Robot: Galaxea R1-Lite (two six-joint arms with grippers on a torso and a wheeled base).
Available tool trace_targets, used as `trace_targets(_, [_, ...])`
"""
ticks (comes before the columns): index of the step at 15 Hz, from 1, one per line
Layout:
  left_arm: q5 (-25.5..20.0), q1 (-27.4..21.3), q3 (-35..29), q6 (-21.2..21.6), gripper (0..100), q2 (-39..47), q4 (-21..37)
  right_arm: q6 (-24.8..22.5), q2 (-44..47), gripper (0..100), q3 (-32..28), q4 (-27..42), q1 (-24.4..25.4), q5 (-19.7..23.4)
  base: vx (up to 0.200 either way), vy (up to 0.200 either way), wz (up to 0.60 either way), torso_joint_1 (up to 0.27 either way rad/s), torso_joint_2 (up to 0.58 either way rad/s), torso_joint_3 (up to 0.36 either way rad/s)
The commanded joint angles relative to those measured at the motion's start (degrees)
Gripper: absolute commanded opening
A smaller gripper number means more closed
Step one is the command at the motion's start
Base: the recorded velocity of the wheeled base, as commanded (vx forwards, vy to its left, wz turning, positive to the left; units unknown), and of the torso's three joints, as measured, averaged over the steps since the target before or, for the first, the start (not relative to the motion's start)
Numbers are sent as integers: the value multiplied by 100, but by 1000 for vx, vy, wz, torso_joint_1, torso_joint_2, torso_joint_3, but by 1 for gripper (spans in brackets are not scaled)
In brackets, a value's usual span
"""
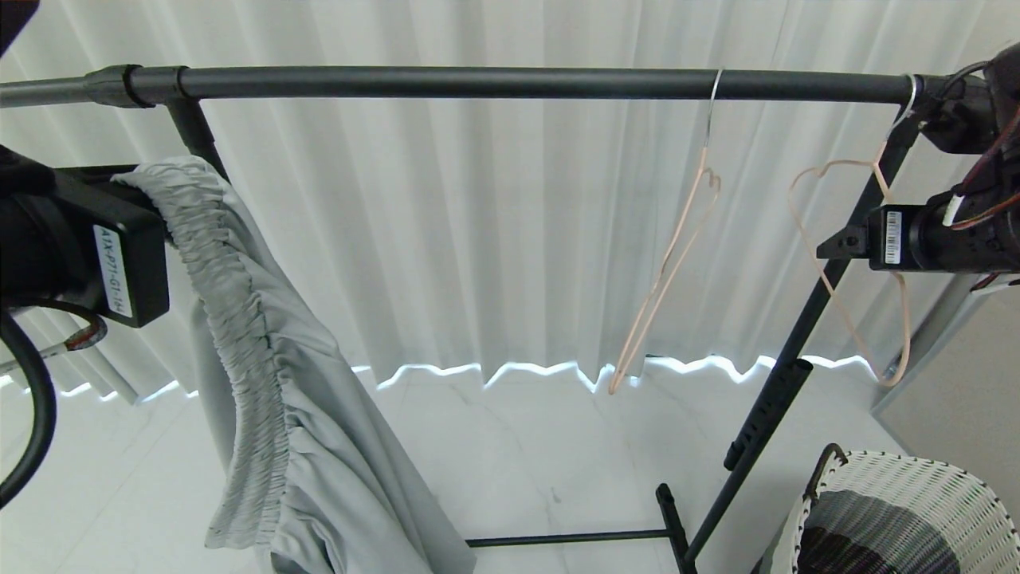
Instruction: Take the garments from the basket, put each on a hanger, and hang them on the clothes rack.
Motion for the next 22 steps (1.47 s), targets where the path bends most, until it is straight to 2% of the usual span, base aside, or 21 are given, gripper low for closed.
trace_targets(1, [2,1,1,2,0,9,-1,96,139,100,-31,47,48,-21,0,0,0,0,0,0])
trace_targets(5, [-6,1,27,-7,0,27,-1,403,130,100,-22,65,66,-162,0,0,0,0,0,0])
trace_targets(8, [-6,1,36,-7,0,18,-1,447,25,100,-31,311,75,-162,0,0,0,0,0,0])
trace_targets(13, [-6,1,27,-7,0,9,-1,544,25,100,-31,328,145,-179,0,0,0,0,0,0])
trace_targets(14, [-6,1,27,-7,0,9,-1,562,25,0,-31,328,154,-179,0,0,0,0,0,0])
trace_targets(22, [-6,1,-8,2,0,9,-1,553,7,0,-13,346,171,-179,0,0,0,0,0,0])
